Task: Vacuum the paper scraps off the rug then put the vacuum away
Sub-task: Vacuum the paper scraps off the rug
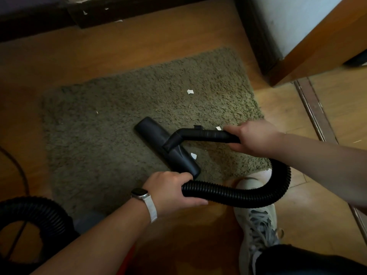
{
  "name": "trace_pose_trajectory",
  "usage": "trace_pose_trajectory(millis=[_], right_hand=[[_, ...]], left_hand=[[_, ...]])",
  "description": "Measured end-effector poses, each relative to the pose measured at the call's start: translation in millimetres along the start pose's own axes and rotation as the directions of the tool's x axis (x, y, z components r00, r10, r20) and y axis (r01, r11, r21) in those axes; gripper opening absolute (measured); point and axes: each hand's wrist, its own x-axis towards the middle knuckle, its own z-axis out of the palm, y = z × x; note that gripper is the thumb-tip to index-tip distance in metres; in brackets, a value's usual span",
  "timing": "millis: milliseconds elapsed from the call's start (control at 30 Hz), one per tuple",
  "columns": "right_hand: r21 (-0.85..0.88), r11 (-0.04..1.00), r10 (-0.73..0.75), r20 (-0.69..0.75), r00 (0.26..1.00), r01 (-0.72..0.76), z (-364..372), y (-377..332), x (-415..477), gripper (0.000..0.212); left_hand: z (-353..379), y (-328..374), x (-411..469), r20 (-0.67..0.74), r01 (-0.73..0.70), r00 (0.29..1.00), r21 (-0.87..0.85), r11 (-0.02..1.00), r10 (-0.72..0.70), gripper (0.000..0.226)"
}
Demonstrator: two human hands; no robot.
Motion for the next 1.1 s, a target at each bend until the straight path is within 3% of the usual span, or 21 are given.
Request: trace_pose_trajectory(millis=[233,400,500,867,1100], right_hand=[[0.093,0.994,0.067,-0.058,0.996,-0.062,0.5,18.1,-14.8,0.035],[0.239,0.957,0.192,-0.087,0.977,-0.167,0.2,31.8,-37.3,0.046],[0.234,0.949,0.233,-0.080,0.969,-0.209,1.3,41.6,-48.9,0.046],[0.179,0.956,0.234,0.004,0.972,-0.231,26.3,43.5,-64.6,0.044],[0.166,0.982,0.111,-0.101,0.989,-0.093,26.1,11.2,-35.3,0.035]], left_hand=[[10.4,0.6,-7.2,-0.019,-0.001,1.000,-0.044,0.999,0.000,0.061],[11.8,4.3,-10.4,-0.053,0.006,0.999,-0.072,0.997,-0.010,0.060],[10.4,4.9,-9.6,-0.074,0.013,0.997,-0.093,0.996,-0.019,0.059],[17.3,14.6,-10.7,-0.082,-0.037,0.996,-0.040,0.999,0.033,0.059],[19.5,6.1,-19.8,-0.058,-0.041,0.998,-0.023,0.999,0.039,0.062]])
